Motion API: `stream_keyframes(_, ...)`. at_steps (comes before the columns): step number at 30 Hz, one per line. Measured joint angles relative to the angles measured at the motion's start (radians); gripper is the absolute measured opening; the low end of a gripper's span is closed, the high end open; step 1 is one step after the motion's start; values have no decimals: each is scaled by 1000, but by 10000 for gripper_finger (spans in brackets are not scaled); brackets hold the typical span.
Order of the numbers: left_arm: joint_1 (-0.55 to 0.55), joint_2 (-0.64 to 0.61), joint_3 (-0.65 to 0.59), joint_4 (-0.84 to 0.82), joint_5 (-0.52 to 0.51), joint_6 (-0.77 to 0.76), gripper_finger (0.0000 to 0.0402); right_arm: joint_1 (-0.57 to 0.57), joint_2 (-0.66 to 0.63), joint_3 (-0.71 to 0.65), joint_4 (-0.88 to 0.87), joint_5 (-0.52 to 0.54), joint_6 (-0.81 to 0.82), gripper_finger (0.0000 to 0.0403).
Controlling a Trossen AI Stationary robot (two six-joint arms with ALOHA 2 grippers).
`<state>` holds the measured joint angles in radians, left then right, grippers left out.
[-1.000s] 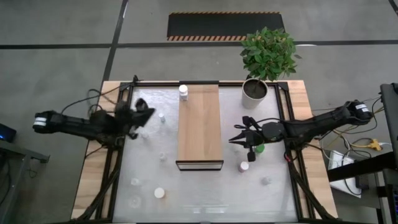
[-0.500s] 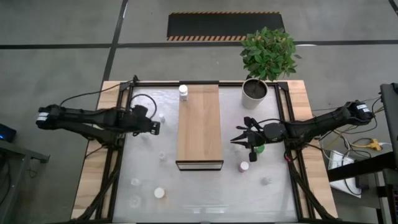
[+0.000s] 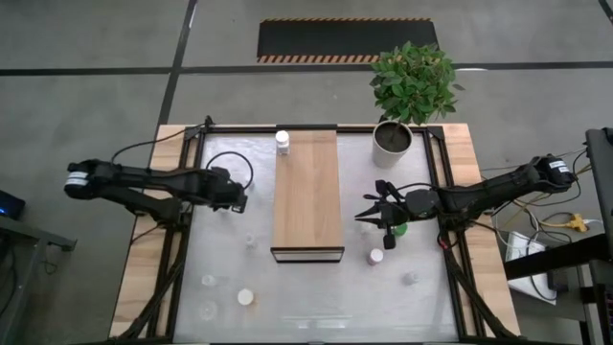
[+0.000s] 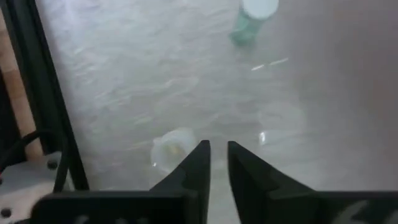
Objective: Pick and place medicine bottles onto shelf by color
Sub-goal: Put the transparent pill bottle on the shelf
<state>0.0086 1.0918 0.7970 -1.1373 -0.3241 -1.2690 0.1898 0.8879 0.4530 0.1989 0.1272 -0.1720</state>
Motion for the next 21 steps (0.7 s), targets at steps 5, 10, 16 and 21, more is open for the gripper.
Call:
stream_keyframes(5,0,45,-13,-34,15,-2,113,0,0,-2,0,-4,0,18)
stream_keyframes(10,13,104,-18,-45,6,-7,181,0,0,-2,2,-4,-3,18)
stream_keyframes(16,19,169,-17,-84,-1,0,212,0,0,-2,5,-4,8,18)
stream_keyframes(21,19,201,-17,-83,-2,2,212,0,0,-2,9,-4,16,18)
